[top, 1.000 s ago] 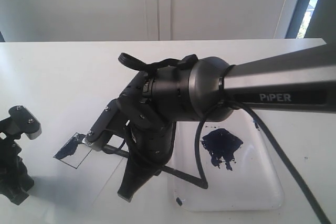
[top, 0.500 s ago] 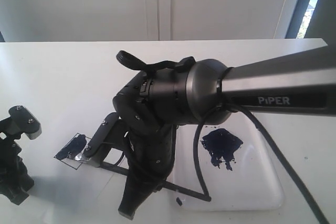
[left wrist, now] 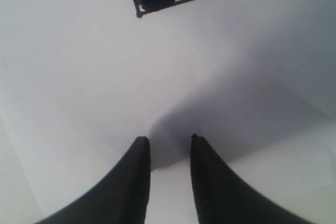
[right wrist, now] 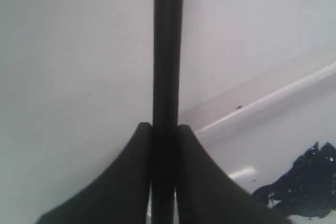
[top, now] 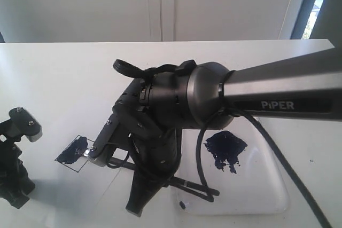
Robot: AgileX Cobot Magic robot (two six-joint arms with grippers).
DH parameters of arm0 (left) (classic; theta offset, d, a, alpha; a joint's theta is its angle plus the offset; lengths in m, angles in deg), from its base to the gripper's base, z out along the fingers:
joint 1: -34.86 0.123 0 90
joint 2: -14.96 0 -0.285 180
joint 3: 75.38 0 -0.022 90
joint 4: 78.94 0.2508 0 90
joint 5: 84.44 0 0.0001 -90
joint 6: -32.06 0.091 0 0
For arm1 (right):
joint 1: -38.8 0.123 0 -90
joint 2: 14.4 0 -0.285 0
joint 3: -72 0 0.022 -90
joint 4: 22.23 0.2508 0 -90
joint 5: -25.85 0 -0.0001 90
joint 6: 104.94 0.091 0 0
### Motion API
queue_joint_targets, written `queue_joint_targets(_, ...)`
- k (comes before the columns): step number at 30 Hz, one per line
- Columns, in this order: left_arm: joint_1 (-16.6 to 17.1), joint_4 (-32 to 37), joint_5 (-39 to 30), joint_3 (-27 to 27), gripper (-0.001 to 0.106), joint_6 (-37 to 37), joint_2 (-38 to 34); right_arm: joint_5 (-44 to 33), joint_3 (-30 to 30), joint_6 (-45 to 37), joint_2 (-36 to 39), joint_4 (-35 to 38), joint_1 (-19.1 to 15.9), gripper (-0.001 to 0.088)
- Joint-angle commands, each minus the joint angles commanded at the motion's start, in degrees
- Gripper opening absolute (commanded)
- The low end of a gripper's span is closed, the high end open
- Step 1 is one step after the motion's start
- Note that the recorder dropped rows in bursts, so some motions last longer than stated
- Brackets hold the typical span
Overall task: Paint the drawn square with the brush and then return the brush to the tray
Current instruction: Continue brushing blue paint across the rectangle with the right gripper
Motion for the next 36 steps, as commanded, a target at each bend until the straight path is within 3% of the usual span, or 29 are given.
queue_joint_targets(8,0.0,0.0,0.0,0.0,0.033,-0.25,0.0,-1.87,0.0,2.35,-0.09,-2.01,0.0,0.0)
queue_joint_targets(19,0.0,-0.1,0.0,0.0,0.033,-0.4,0.0,-5.37,0.0,-8.34,-1.59,8.62,0.22,0.0)
queue_joint_targets(29,0.0,-0.1,0.0,0.0,0.033,-0.4,0.0,-4.55,0.0,-0.7,-1.59,0.45,0.22,0.0)
queue_joint_targets(36,0.0,-0.1,0.0,0.0,0.033,-0.4,0.0,-3.77,0.0,0.41,-1.59,-0.26,0.22,0.0)
